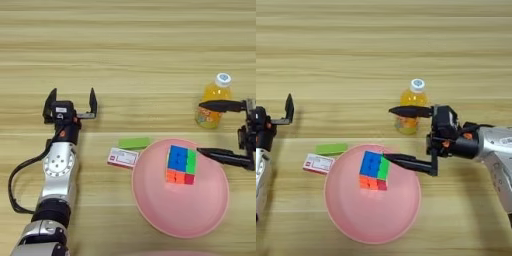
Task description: Move the objects on the table
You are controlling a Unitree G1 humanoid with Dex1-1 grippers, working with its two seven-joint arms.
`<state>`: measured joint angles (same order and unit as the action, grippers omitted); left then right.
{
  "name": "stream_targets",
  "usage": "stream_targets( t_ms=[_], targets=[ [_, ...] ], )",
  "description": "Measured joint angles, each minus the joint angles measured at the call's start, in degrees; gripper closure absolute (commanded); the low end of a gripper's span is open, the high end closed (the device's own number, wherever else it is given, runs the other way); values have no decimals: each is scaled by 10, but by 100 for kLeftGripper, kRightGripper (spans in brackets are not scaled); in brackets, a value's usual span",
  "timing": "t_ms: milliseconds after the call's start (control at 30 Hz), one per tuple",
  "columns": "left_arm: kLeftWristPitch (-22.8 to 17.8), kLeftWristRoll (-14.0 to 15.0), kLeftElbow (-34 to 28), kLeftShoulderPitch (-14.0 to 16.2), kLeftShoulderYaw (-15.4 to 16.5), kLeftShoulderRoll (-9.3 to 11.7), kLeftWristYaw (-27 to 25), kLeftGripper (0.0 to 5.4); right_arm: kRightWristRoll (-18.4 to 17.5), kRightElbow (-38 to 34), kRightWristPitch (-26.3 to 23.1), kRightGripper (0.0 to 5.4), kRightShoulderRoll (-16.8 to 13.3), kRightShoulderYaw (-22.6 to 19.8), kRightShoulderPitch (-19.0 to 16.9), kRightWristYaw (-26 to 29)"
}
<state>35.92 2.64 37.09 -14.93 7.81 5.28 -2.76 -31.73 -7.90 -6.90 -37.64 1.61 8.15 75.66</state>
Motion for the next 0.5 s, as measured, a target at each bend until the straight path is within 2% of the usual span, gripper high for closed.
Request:
stream_targets(
  t_ms=[200, 367, 500],
  targets=[
    [0, 0, -3, 0, -1, 0, 0, 0, 41, 15, -1, 1, -4, 40, 4, 13],
    [0, 0, -7, 1, -1, 0, 0, 0, 88, 17, 13, 1, -1, 62, 2, -10],
    [0, 0, -10, 2, -1, 0, 0, 0, 122, 23, 40, 1, 4, 81, -17, -27]
  ],
)
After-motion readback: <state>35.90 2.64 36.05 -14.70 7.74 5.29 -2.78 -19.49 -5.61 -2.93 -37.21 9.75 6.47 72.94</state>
